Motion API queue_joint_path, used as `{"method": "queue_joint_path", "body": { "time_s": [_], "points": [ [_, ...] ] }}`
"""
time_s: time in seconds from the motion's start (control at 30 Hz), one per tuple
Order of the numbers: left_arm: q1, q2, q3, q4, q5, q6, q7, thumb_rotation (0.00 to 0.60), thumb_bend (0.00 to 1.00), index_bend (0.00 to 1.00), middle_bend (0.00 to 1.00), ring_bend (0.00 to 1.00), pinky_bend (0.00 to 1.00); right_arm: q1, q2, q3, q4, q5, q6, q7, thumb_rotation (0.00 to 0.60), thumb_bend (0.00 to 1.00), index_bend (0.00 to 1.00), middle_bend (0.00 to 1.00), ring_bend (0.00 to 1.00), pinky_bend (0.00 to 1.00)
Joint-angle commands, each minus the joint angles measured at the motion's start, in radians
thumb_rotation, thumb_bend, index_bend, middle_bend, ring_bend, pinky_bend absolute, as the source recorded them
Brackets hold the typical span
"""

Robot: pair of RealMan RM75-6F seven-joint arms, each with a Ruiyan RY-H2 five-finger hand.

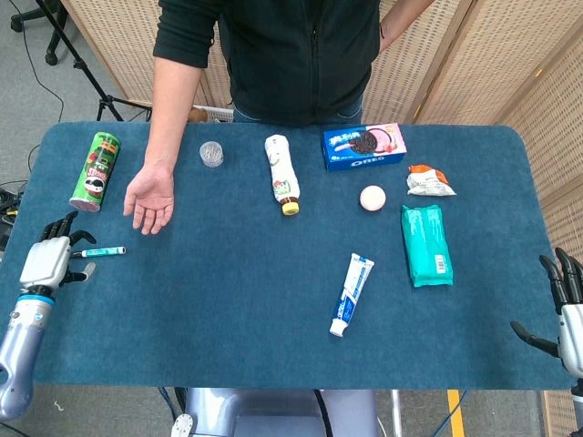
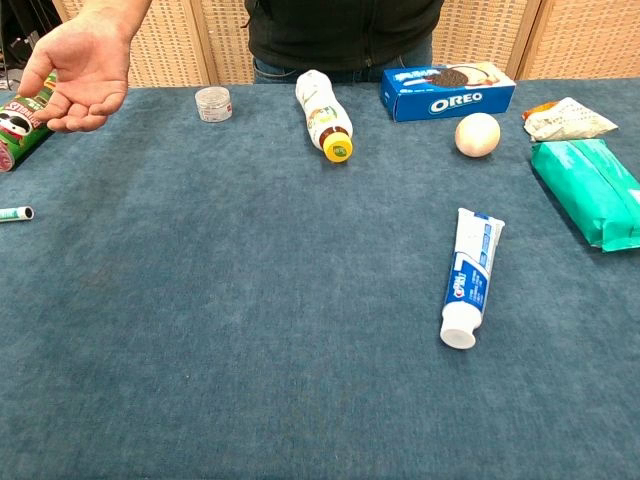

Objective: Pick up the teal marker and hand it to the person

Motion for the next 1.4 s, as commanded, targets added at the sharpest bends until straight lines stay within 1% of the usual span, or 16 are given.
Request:
{"method": "queue_joint_path", "body": {
  "time_s": [0.03,0.2,0.5,0.93,1.03,1.13,1.2,1.27,1.4],
  "points": [
    [-0.02,-0.029,0.0,0.039,-0.024,-0.029,0.019,0.6,0.33,0.41,0.0,0.0,0.0,0.0,-0.001,0.0,-0.001,0.001,-0.002,0.0,0.6,0.0,0.0,0.0,0.0,0.0],
    [-0.05,-0.089,0.003,0.148,-0.046,-0.081,0.022,0.6,0.33,0.41,0.0,0.0,0.0,0.004,-0.004,-0.002,-0.001,0.007,-0.014,-0.011,0.6,0.0,0.0,0.0,0.0,0.0],
    [-0.096,-0.162,0.005,0.286,-0.039,-0.133,0.031,0.6,0.33,0.42,0.0,0.0,0.0,0.01,-0.011,-0.004,-0.001,0.018,-0.031,-0.032,0.6,0.0,0.0,0.0,0.0,0.0],
    [-0.114,-0.232,0.015,0.391,-0.055,-0.167,0.072,0.6,0.34,0.45,0.0,0.0,0.0,0.012,-0.011,-0.004,0.0,0.029,-0.041,-0.03,0.6,0.0,0.0,0.0,0.0,0.0],
    [-0.116,-0.242,0.015,0.408,-0.061,-0.182,0.073,0.6,0.34,0.48,0.0,0.0,0.0,0.013,-0.01,-0.003,0.0,0.031,-0.042,-0.028,0.6,0.0,0.0,0.0,0.0,0.0],
    [-0.118,-0.249,0.016,0.42,-0.063,-0.191,0.077,0.6,0.36,0.57,0.0,0.0,0.0,0.014,-0.011,-0.003,0.0,0.031,-0.044,-0.026,0.6,0.0,0.0,0.0,0.0,0.0],
    [-0.118,-0.252,0.016,0.422,-0.064,-0.194,0.079,0.6,0.4,0.64,0.0,0.0,0.0,0.014,-0.01,-0.004,-0.001,0.032,-0.046,-0.024,0.6,0.0,0.0,0.0,0.0,0.0],
    [-0.117,-0.253,0.015,0.422,-0.062,-0.189,0.081,0.6,0.43,0.67,0.0,0.0,0.0,0.014,-0.009,-0.004,-0.001,0.032,-0.046,-0.023,0.6,0.0,0.0,0.0,0.0,0.0],
    [-0.112,-0.249,0.015,0.411,-0.055,-0.174,0.082,0.6,0.47,0.68,0.0,0.0,0.0,0.013,-0.008,-0.003,-0.001,0.032,-0.044,-0.02,0.6,0.0,0.0,0.0,0.0,0.0]
  ]
}}
